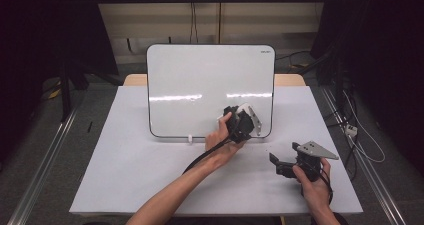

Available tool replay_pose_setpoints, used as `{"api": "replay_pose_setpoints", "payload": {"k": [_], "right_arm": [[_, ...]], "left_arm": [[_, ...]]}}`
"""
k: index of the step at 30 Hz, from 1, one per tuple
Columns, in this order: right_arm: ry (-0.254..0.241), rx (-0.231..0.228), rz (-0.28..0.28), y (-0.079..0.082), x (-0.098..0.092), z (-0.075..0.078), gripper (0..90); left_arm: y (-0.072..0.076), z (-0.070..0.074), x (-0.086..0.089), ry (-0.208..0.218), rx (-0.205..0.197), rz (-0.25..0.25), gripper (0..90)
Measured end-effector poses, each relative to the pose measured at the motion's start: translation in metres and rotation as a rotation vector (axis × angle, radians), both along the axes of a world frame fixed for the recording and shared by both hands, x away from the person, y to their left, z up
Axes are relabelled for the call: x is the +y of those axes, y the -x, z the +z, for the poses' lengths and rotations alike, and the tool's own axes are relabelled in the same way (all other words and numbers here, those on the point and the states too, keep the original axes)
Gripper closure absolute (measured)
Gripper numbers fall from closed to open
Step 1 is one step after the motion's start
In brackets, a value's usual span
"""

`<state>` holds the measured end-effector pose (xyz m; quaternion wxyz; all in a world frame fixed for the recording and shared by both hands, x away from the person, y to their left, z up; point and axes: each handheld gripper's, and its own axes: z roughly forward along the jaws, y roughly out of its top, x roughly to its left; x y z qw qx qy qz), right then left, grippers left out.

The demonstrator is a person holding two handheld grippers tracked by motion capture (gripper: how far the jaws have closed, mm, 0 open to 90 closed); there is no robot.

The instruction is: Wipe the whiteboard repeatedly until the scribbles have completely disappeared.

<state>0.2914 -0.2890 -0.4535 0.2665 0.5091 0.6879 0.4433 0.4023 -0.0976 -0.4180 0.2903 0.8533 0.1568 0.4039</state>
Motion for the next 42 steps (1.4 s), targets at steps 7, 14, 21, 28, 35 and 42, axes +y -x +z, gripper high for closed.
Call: {"api": "replay_pose_setpoints", "payload": {"k": [7, 14, 21, 28, 35, 42], "right_arm": [[-0.005, 0.000, 0.002, 0.001, 0.000, 0.000, 6.1], [-0.001, 0.003, 0.001, 0.000, -0.001, 0.000, 6.1], [-0.003, 0.001, -0.002, 0.001, 0.000, 0.000, 6.1], [-0.003, 0.002, -0.004, 0.000, 0.000, 0.000, 6.1], [0.002, 0.001, -0.004, 0.000, 0.000, 0.000, 6.1], [0.005, 0.003, -0.003, -0.001, 0.002, 0.000, 6.1]], "left_arm": [[0.005, -0.006, -0.002, -0.033, -0.020, -0.055, 31.0], [0.006, -0.009, 0.015, -0.045, -0.022, -0.049, 31.0], [0.001, -0.005, 0.045, -0.033, -0.008, -0.002, 31.1], [-0.008, 0.003, 0.075, 0.017, 0.012, 0.061, 31.1], [-0.011, 0.005, 0.080, 0.046, 0.010, 0.099, 31.0], [-0.007, 0.002, 0.059, 0.045, 0.001, 0.076, 31.0]]}}
